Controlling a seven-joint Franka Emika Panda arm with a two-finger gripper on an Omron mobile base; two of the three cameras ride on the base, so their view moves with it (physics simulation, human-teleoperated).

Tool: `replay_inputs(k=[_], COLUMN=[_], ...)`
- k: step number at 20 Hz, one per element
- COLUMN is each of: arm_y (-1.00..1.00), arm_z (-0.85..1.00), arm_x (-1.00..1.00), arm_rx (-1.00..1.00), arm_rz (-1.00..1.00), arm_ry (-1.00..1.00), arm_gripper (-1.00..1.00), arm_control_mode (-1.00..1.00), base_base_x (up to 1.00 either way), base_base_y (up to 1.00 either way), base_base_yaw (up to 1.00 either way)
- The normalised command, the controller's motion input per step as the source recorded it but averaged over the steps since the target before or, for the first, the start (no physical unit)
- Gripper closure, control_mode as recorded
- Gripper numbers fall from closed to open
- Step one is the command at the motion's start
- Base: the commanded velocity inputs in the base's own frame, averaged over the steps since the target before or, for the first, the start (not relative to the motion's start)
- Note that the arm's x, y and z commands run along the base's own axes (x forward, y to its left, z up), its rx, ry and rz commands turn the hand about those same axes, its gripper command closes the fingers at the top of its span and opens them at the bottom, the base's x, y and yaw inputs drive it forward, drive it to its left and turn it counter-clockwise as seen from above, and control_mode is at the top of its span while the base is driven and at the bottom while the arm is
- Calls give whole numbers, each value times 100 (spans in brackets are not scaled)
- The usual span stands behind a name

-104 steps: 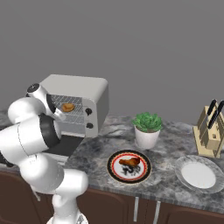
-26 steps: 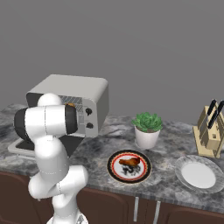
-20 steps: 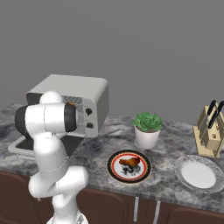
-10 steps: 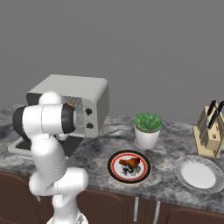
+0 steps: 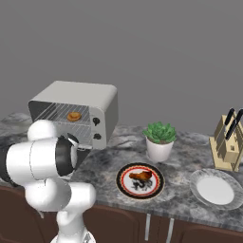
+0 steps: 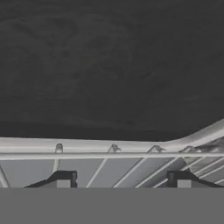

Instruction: Open the toaster oven door. Place the bread on the top rack in the toaster oven and place the chicken drumstick on the bottom rack.

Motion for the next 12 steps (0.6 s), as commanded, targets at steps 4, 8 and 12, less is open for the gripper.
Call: replay_inputs(k=[4,8,12], arm_y=[-15,0,0], arm_z=[44,100,100], arm_x=[-15,0,0], arm_rx=[-17,-13,-11], arm_rz=[-10,-12,-10], arm_ry=[18,6,-9], arm_gripper=[-100,-100,-100], arm_control_mode=[-100,-100,-100], base_base_x=[0,0,0], base_base_y=[0,0,0], base_base_yaw=[0,0,0])
